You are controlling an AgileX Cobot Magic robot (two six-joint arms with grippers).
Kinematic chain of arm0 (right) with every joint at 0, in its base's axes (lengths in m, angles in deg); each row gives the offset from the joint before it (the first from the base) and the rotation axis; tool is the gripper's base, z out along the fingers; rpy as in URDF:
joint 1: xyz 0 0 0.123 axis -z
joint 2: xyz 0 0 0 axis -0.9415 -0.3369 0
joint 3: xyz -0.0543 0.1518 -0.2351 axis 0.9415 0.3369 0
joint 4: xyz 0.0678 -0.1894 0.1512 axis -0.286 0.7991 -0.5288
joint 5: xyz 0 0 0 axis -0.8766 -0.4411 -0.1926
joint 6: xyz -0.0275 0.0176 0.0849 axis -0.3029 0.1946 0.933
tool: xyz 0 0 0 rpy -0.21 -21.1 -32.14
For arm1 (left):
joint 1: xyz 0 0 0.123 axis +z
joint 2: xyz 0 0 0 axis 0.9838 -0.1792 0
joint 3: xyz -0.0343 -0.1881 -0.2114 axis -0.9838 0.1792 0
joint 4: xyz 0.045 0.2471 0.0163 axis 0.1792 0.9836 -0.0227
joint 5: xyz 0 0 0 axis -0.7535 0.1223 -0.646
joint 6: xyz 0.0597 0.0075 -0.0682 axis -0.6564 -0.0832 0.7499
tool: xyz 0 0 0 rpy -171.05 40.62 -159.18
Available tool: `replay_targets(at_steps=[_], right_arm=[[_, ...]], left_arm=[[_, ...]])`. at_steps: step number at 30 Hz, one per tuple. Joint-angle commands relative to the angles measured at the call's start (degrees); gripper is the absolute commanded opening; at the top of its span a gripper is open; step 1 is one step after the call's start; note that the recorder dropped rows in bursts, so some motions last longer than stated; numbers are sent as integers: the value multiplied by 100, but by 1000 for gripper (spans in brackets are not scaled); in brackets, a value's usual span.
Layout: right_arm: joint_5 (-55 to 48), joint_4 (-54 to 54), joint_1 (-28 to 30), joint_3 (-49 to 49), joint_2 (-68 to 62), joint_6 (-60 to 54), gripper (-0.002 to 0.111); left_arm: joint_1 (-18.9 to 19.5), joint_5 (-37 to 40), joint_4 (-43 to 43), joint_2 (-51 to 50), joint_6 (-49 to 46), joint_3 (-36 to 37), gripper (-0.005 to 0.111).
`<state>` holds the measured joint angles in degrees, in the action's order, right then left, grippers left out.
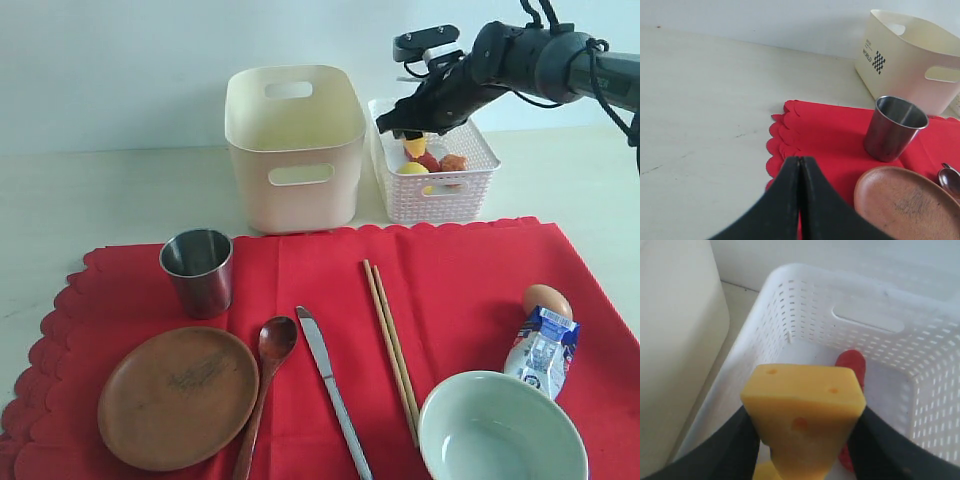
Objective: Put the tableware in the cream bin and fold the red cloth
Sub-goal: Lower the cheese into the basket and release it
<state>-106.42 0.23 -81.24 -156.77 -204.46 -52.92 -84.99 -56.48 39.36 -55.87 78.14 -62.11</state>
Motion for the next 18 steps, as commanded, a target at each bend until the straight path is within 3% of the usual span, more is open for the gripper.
replay_targets(at_steps=[1, 6, 18], right_arm=[[-71, -50, 39, -64, 100, 26, 59], [-490, -22, 39, -64, 332, 88, 77], [-2390, -10, 39, -54, 1329, 88, 73]], left_arm=[[6, -48, -7, 23, 3, 17, 0], [6, -48, -7, 23, 3, 17, 0], [6, -48, -7, 23, 3, 17, 0]])
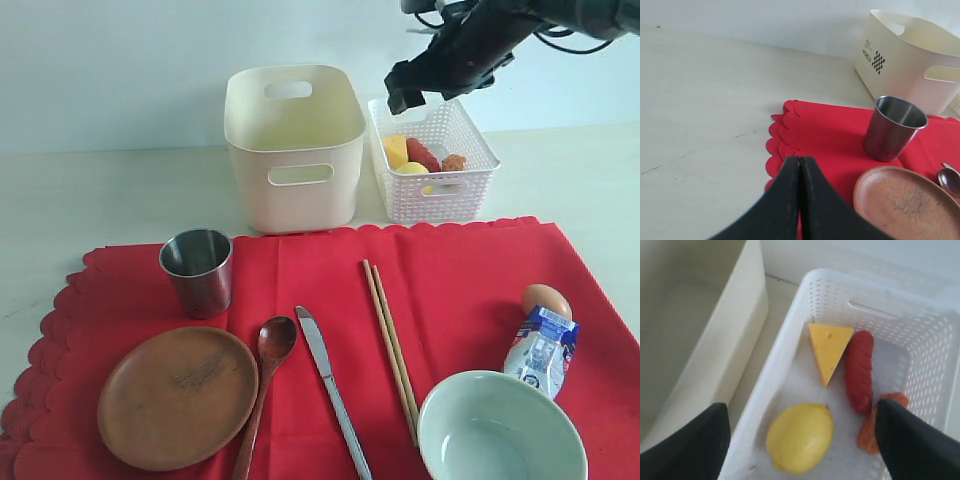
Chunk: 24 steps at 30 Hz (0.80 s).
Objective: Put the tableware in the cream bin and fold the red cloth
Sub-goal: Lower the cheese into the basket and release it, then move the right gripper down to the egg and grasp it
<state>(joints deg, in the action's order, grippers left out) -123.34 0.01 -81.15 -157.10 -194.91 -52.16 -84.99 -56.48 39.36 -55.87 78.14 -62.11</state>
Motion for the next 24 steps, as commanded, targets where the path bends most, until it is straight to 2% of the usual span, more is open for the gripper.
replay_targets(at_steps=[1, 5, 8, 17, 24], right_arm=[[-909, 12, 30, -21, 454, 24, 73], [-1568, 216, 30, 42, 770, 546, 73], [-1649, 298, 30, 497, 1177, 717, 73], [-361, 311, 30, 3408, 3277, 717, 72], [367, 824, 30, 5498, 4691, 952, 72]], left_arm=[[6, -48, -7, 23, 3, 17, 0], [6, -48, -7, 23, 3, 17, 0], [6, -48, -7, 23, 3, 17, 0], [6, -48, -7, 23, 3, 17, 0], [6, -48, -7, 23, 3, 17, 0]])
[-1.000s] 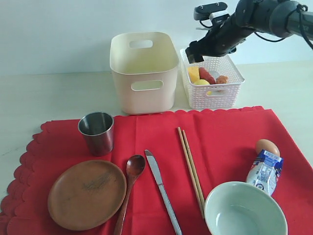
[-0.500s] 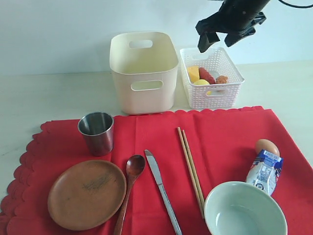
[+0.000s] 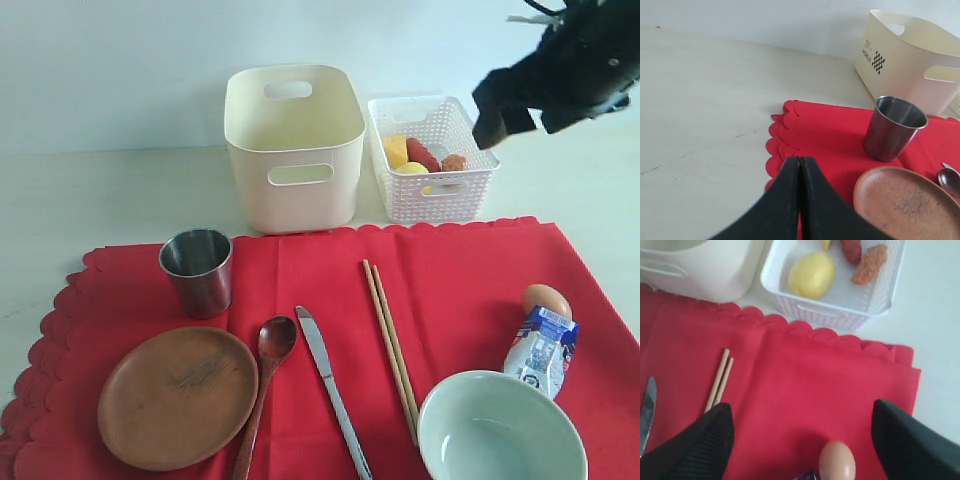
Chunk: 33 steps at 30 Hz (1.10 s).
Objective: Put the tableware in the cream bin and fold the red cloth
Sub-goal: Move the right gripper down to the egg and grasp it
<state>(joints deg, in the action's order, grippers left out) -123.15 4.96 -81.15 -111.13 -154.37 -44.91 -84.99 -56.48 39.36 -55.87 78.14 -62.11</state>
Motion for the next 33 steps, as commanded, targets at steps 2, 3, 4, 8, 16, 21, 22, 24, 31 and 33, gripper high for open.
replay_targets(at_steps=[2, 3, 4, 8, 16, 21, 22, 24, 31, 33], right_arm=[[358, 387, 30, 1251, 832, 338, 72], [347, 387, 30, 1415, 906, 380, 72], [330, 387, 30, 1567, 958, 486, 72], [165, 365, 16, 2038, 943, 735, 72], [359, 389, 16, 2516, 760, 861, 72], [764, 702, 16, 2516, 585, 1285, 72], [846, 751, 16, 2516, 518, 1309, 72], [1021, 815, 16, 2516, 376, 1369, 72], [1136, 885, 27, 1992, -429, 1356, 67], [1136, 991, 27, 1839, -659, 1356, 66]], left_arm=[[6, -48, -7, 23, 3, 17, 0], [6, -48, -7, 23, 3, 17, 0], [6, -48, -7, 23, 3, 17, 0], [6, -48, -7, 23, 3, 17, 0], [6, -48, -7, 23, 3, 17, 0], [6, -48, -7, 23, 3, 17, 0], [6, -48, -7, 23, 3, 17, 0], [6, -48, -7, 23, 3, 17, 0], [6, -48, -7, 23, 3, 17, 0], [6, -48, -7, 23, 3, 17, 0]])
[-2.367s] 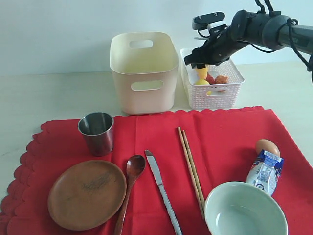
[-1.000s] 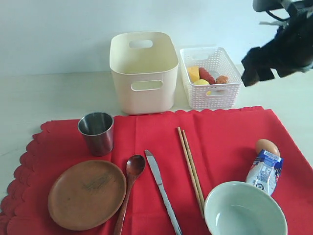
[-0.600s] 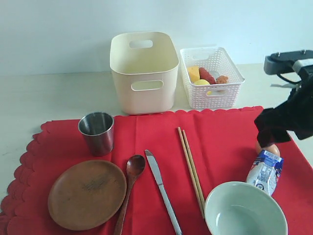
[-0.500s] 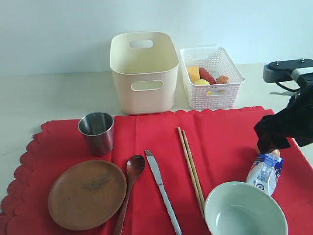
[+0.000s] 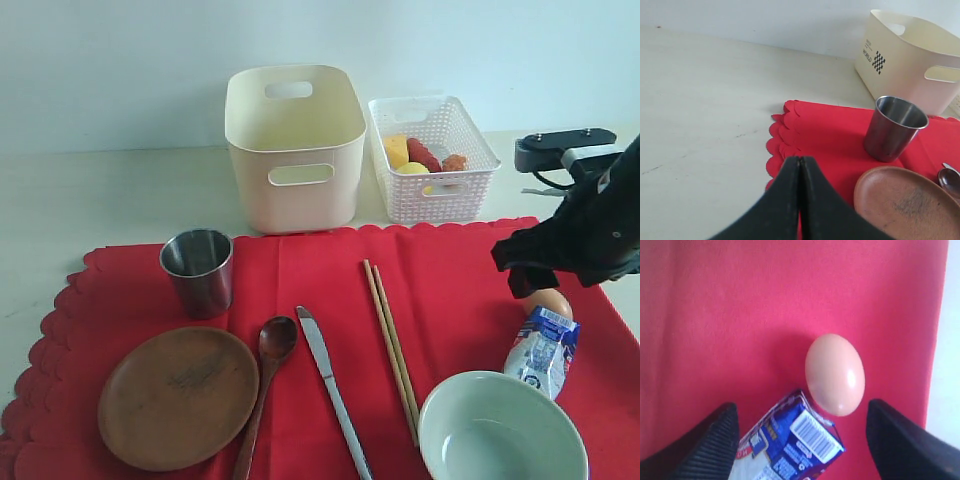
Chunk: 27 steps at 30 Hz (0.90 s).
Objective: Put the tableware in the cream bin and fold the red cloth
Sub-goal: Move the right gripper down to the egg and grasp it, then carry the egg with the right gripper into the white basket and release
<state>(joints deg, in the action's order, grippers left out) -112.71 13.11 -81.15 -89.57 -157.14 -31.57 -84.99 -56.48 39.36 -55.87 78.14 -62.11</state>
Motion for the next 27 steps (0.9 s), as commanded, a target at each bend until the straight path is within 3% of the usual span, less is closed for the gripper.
replay_targets(at_steps=[1, 9, 19, 22, 27], right_arm=[[80, 214, 27, -384, -470, 23, 66], [27, 241, 330, -798, -1218, -91, 66], [-35, -508, 482, -798, -1568, -826, 64], [-25, -508, 482, -798, -1615, -826, 50], [11, -214, 482, -798, -1615, -698, 14]], left_arm=[[6, -48, -7, 23, 3, 17, 0], [6, -48, -7, 23, 3, 17, 0], [6, -48, -7, 23, 3, 17, 0], [6, -48, -7, 23, 3, 17, 0], [6, -48, -7, 23, 3, 17, 0]])
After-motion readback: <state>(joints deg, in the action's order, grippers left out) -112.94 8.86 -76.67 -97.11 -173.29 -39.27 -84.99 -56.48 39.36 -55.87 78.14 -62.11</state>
